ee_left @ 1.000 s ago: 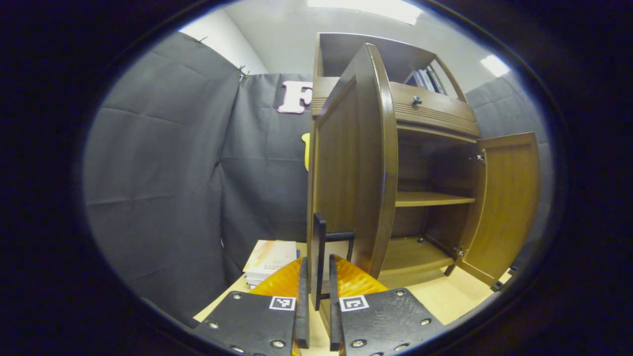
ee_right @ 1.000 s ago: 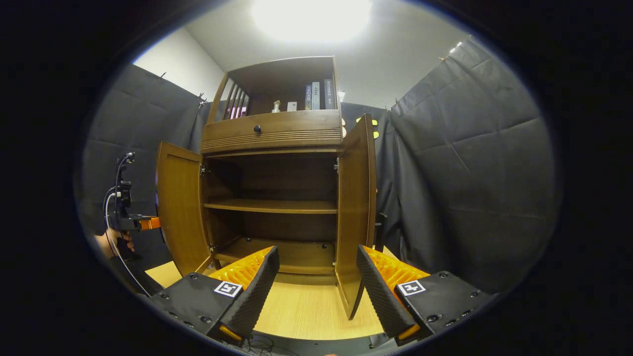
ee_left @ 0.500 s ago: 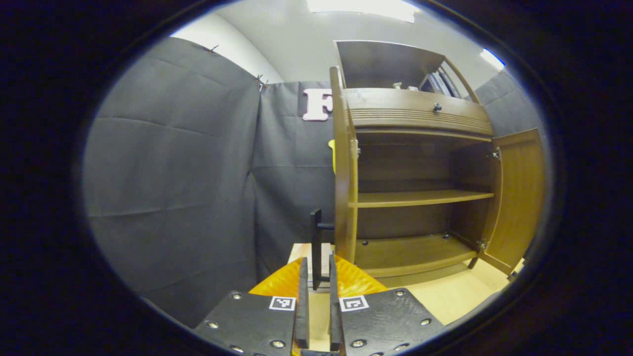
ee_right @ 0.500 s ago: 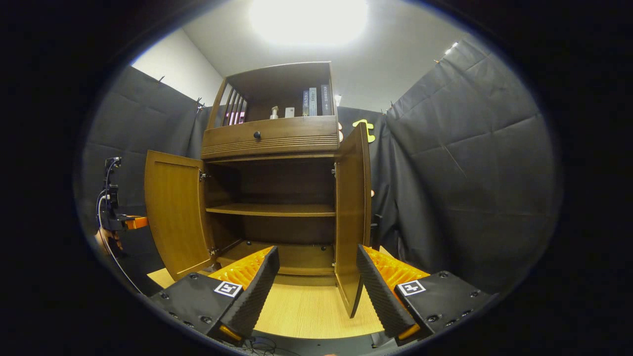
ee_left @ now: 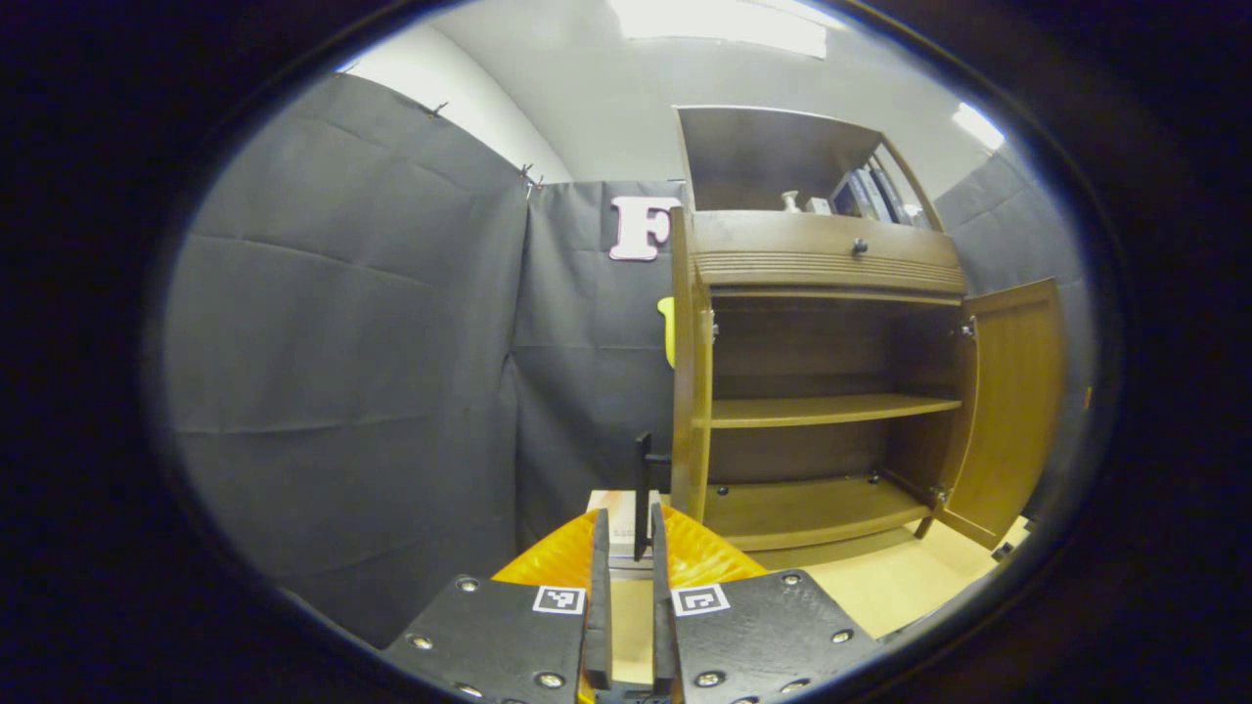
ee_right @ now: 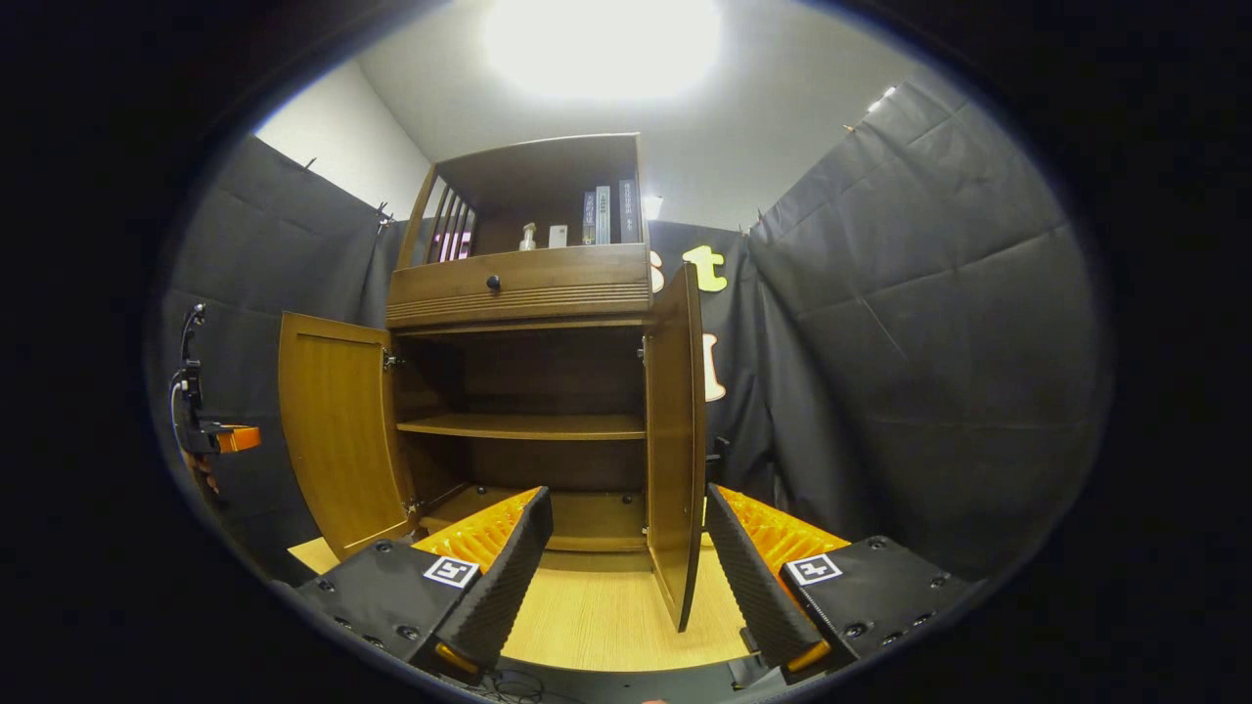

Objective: Open the right door of the double-door shoe cabinet with the right hand, and open the left door with the left hand.

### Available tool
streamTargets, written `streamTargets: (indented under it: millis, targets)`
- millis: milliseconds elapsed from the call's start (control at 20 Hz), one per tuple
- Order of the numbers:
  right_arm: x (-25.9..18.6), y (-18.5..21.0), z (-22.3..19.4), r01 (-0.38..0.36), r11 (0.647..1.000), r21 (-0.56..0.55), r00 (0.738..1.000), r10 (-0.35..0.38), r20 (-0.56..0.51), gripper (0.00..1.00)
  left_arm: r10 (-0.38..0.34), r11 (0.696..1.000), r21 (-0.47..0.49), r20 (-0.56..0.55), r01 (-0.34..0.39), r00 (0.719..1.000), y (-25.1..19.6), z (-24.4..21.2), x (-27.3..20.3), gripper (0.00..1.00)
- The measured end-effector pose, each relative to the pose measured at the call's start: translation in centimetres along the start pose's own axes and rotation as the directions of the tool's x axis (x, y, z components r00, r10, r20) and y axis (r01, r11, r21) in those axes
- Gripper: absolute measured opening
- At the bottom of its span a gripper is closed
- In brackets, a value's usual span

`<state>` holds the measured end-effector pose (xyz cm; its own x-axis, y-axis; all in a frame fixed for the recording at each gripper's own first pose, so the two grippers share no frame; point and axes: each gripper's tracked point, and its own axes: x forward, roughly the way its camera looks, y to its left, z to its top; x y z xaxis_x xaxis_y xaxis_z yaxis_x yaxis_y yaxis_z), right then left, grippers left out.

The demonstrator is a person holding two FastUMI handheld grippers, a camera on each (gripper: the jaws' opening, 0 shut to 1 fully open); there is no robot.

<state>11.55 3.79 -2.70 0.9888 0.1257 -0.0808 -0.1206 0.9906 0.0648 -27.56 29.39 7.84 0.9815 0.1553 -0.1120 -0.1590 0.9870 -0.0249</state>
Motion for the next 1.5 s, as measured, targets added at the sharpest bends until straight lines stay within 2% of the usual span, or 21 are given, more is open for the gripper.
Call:
streamTargets:
  millis: [300,400,450,500,550,600,650,700,800,1050,1100,1250,1300,1500]
  targets:
    - [-1.7,-1.7,0.1,-0.017,1.0,0.004,1.0,0.017,-0.003,0.98,-0.017,1.0,0.002,0.048,0.017,0.999,-2.9,2.0,-5.9,0.16]
    - [-2.3,-2.2,0.4,-0.018,1.0,0.006,1.0,0.018,0.004,0.98,-0.027,1.0,0.011,0.065,0.026,0.997,-3.8,2.3,-7.6,0.19]
    - [-2.5,-2.3,0.6,-0.021,1.0,0.009,1.0,0.021,0.007,0.93,-0.039,0.999,0.019,0.076,0.037,0.996,-4.2,2.6,-8.7,0.28]
    - [-2.8,-2.3,0.6,-0.026,1.0,0.012,1.0,0.026,0.008,0.98,-0.041,0.999,0.031,0.083,0.038,0.996,-4.6,2.8,-9.5,0.36]
    - [-3.1,-2.4,0.7,-0.03,0.999,0.014,1.0,0.03,0.01,0.93,-0.045,0.998,0.043,0.088,0.042,0.995,-5.0,2.7,-10.0,0.44]
    - [-3.3,-2.5,0.8,-0.031,0.999,0.014,0.999,0.031,0.012,0.98,-0.053,0.997,0.054,0.091,0.048,0.994,-5.5,2.9,-10.6,0.53]
    - [-3.5,-2.5,0.8,-0.034,0.999,0.014,0.999,0.033,0.016,0.98,-0.067,0.996,0.059,0.094,0.061,0.993,-6.0,2.9,-11.5,0.61]
    - [-3.7,-2.4,0.8,-0.036,0.999,0.014,0.999,0.036,0.018,0.93,-0.079,0.995,0.063,0.098,0.073,0.992,-6.3,3.0,-12.2,0.69]
    - [-4.2,-2.3,0.6,-0.038,0.999,0.011,0.999,0.037,0.016,0.93,-0.072,0.995,0.071,0.114,0.064,0.991,-6.3,3.2,-12.9,0.86]
    - [-4.9,-1.9,0.8,-0.043,0.999,0.007,0.999,0.043,0.028,0.93,-0.055,0.997,0.056,0.117,0.048,0.992,-6.0,2.8,-14.3,0.86]
    - [-5.0,-1.8,1.1,-0.045,0.999,0.005,0.998,0.045,0.034,0.98,-0.05,0.998,0.054,0.117,0.043,0.992,-5.9,2.8,-14.4,0.86]
    - [-5.1,-1.5,1.4,-0.048,0.999,-0.001,0.998,0.048,0.046,0.98,-0.047,0.998,0.054,0.12,0.041,0.992,-6.0,2.7,-14.8,0.86]
    - [-5.1,-1.5,1.4,-0.048,0.999,-0.003,0.998,0.049,0.046,0.93,-0.046,0.997,0.059,0.122,0.039,0.991,-6.1,2.7,-15.1,0.86]
    - [-4.9,-1.5,2.0,-0.041,0.999,-0.001,0.998,0.041,0.046,0.93,-0.047,0.997,0.063,0.13,0.039,0.99,-6.4,2.5,-15.6,0.86]
